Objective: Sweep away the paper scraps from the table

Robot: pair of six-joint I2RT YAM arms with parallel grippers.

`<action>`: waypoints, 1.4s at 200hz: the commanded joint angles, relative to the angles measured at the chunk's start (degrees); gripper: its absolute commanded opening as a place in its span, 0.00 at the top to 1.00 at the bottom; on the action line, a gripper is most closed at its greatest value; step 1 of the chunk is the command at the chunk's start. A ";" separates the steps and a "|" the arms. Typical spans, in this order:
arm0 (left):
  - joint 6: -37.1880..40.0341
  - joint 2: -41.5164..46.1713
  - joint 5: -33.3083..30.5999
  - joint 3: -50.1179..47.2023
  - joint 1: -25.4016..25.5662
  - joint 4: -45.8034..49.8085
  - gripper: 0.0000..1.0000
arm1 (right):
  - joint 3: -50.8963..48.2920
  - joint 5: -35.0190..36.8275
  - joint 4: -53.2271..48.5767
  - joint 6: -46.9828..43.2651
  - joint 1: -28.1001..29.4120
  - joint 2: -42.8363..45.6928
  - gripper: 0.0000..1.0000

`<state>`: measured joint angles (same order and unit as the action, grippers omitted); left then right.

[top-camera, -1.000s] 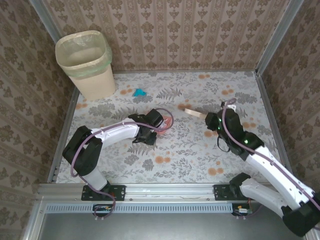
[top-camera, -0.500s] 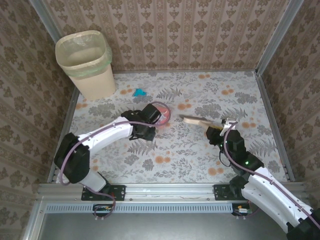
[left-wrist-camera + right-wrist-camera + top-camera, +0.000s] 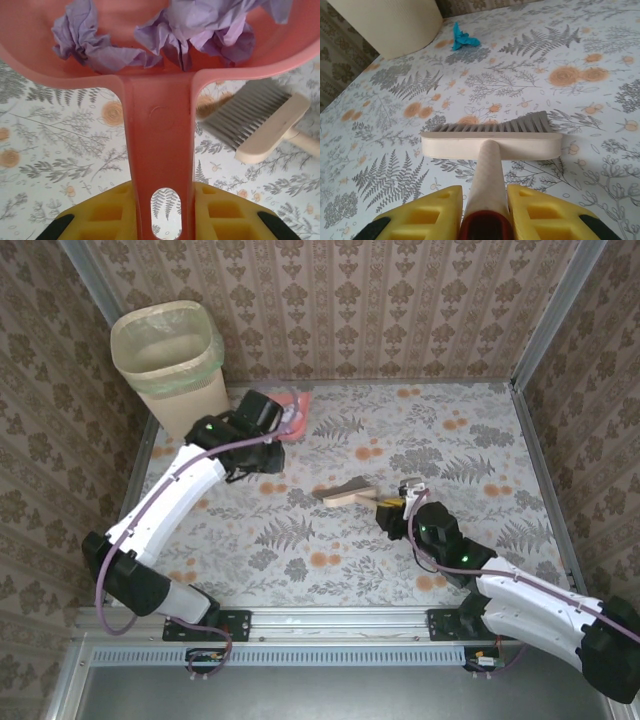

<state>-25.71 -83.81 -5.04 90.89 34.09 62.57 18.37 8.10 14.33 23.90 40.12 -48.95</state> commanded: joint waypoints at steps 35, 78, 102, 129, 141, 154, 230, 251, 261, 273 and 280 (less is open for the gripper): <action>3.57 -9.93 3.16 23.78 -10.65 14.49 1.00 | 1.76 -0.98 5.11 -1.58 0.65 -0.31 1.00; 4.21 -21.46 5.98 47.53 -17.43 22.42 1.00 | 1.75 -0.97 4.84 -1.82 0.84 -0.17 1.00; 3.29 -29.61 9.77 61.81 -21.06 26.02 1.00 | 1.84 -0.93 4.50 -2.10 0.93 -0.05 1.00; 0.60 -33.11 16.20 65.83 -26.11 23.20 1.00 | 1.84 -1.02 4.24 -2.19 0.93 0.05 1.00; -0.21 -33.17 16.38 65.82 -27.62 21.27 1.00 | 1.84 -0.98 4.22 -2.19 0.93 0.08 1.00; -1.37 -33.22 18.37 65.47 -29.42 18.61 1.00 | 1.87 -1.12 4.22 -2.31 1.01 0.01 1.00; -16.03 -37.71 35.68 64.00 -37.17 1.08 1.00 | 1.89 -1.78 4.66 -2.59 1.01 -0.45 1.00; -22.75 -37.88 39.66 60.80 -38.53 -5.60 1.00 | 1.84 -1.68 4.74 -2.70 0.94 -0.54 1.00; -25.46 -37.37 40.38 58.79 -38.83 -8.66 1.00 | 1.82 -1.60 4.75 -2.62 1.00 -0.60 1.00; -29.12 -36.54 41.42 55.65 -39.18 -13.31 1.00 | 1.84 -1.59 4.75 -2.55 1.01 -0.72 1.00; -31.27 -36.32 43.76 54.05 -39.27 -16.13 1.00 | 1.84 -1.59 4.75 -2.60 1.01 -0.74 1.00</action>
<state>-46.54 -121.14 31.44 148.66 -4.32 58.74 18.37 7.16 16.56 22.22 40.80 -49.63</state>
